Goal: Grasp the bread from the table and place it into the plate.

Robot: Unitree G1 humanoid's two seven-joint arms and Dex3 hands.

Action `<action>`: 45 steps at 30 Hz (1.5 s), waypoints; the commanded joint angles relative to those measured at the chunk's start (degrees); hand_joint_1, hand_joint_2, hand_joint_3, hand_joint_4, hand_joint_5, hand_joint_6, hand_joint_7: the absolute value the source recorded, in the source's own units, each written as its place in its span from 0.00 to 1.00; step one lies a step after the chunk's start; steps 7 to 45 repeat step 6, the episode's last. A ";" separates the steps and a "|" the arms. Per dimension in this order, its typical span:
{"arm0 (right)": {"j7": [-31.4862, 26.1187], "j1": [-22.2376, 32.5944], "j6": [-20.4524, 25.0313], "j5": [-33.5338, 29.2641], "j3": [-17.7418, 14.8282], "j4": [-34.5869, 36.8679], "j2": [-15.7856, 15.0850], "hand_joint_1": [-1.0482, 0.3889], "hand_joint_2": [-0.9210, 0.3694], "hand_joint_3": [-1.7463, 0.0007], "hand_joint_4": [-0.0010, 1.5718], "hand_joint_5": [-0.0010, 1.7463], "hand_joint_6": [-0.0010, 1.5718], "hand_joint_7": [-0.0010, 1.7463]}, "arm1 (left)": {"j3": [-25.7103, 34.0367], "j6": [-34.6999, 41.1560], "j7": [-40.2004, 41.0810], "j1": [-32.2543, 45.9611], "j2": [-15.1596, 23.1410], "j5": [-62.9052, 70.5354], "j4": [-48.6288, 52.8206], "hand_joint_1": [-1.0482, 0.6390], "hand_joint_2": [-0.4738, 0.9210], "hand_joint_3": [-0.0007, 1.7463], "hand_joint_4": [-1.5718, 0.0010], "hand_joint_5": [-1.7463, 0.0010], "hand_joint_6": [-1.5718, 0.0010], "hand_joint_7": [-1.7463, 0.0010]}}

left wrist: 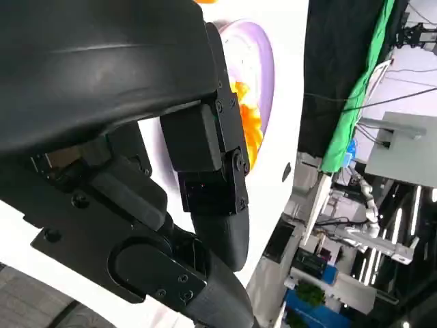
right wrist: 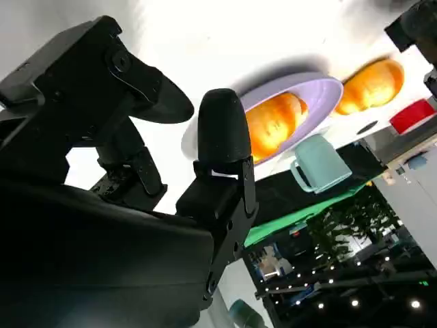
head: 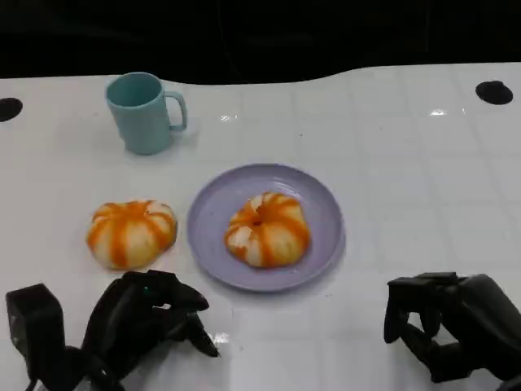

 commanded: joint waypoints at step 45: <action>-1.79 -0.54 -0.81 -0.26 0.16 1.32 -0.72 0.65 0.45 0.29 0.57 1.00 0.53 0.77 | 0.55 0.01 -0.62 -0.16 0.94 -0.34 0.25 0.00 0.85 0.00 0.00 0.66 0.00 0.88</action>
